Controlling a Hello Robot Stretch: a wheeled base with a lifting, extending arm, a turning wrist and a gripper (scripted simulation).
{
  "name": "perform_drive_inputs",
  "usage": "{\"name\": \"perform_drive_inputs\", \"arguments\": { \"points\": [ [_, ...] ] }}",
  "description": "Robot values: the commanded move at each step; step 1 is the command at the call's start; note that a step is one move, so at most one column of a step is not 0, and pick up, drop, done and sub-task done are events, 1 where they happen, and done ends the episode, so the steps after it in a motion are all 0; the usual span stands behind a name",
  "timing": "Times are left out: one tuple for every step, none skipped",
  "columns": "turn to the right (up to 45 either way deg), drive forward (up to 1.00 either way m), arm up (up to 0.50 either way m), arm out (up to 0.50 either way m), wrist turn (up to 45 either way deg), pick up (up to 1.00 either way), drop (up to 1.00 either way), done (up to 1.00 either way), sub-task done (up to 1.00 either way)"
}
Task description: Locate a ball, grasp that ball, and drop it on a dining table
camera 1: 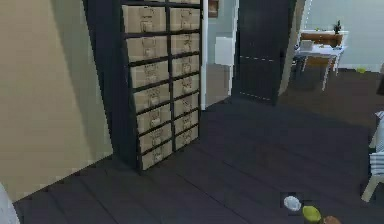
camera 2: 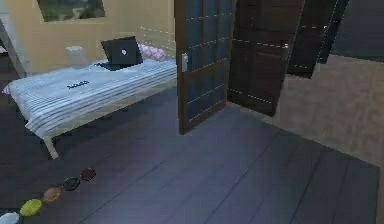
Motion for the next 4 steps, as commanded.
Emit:
{"name": "perform_drive_inputs", "arguments": {
  "points": [
    [45.0, 0.0, 0.0, 0.0, 0.0, 0.0, 0.0, 0.0, 0.0],
    [45.0, 0.0, 0.0, 0.0, 0.0, 0.0, 0.0, 0.0, 0.0],
    [27.0, 0.0, 0.0, 0.0, 0.0, 0.0, 0.0, 0.0, 0.0],
    [0.0, 0.05, 0.0, 0.0, 0.0, 0.0, 0.0, 0.0, 0.0]
  ]
}}
